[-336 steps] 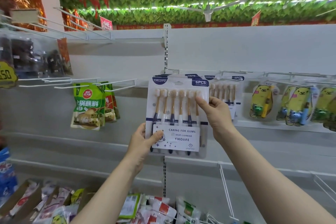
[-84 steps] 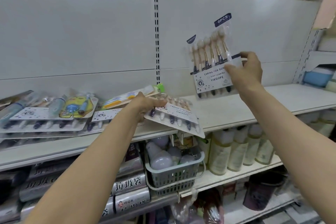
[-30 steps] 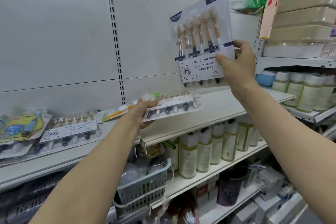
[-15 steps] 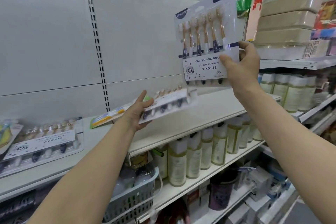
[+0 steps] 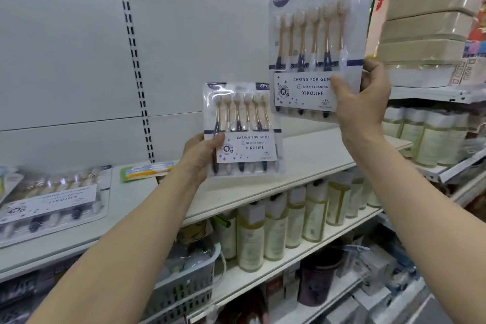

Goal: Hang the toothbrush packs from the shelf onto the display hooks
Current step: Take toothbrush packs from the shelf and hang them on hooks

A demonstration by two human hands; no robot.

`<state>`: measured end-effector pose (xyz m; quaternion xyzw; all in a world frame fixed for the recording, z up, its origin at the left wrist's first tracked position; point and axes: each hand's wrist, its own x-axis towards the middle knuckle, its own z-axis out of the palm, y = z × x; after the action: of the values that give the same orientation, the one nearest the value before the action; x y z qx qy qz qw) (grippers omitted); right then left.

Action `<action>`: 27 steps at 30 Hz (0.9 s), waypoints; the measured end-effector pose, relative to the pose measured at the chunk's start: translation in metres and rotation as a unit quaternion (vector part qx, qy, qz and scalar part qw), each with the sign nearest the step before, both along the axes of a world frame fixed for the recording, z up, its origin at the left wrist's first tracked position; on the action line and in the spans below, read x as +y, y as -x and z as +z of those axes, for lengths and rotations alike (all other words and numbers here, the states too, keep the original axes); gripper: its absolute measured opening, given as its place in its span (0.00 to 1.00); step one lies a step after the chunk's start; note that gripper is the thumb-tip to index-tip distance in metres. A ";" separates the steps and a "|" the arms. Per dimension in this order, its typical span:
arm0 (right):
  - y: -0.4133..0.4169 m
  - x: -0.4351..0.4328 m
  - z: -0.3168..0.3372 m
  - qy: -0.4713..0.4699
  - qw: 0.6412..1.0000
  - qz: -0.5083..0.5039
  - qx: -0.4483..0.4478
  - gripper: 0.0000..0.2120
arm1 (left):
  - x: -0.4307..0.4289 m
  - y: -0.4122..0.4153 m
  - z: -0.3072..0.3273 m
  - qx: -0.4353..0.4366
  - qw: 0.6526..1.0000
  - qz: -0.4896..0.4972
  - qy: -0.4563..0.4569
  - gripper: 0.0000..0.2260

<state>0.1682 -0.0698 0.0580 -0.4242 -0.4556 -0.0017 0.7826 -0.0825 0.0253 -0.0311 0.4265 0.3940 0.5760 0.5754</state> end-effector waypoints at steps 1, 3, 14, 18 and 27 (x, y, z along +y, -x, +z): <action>0.001 0.001 -0.003 -0.009 1.000 -0.004 0.008 0.17 | -0.004 0.004 0.001 -0.010 1.000 0.011 -0.007 0.09; 0.005 0.005 -0.007 -0.001 1.000 -0.013 0.021 0.16 | -0.009 0.018 0.000 -0.024 0.999 0.041 -0.020 0.07; 0.096 0.004 -0.028 0.083 0.991 0.070 0.075 0.17 | -0.097 0.150 0.015 0.046 0.967 0.182 -0.172 0.10; 0.171 -0.013 -0.027 0.098 0.983 0.136 0.080 0.16 | -0.151 0.217 0.008 0.056 0.954 0.249 -0.160 0.05; 0.397 -0.104 -0.039 0.112 0.940 0.316 0.069 0.15 | -0.326 0.416 0.012 -0.087 0.948 0.302 -0.053 0.07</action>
<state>-0.2287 -0.1743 0.0194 -0.3426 -0.5081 0.3261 0.7198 -0.4987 -0.3007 -0.0190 0.2656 0.4215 0.7781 0.3826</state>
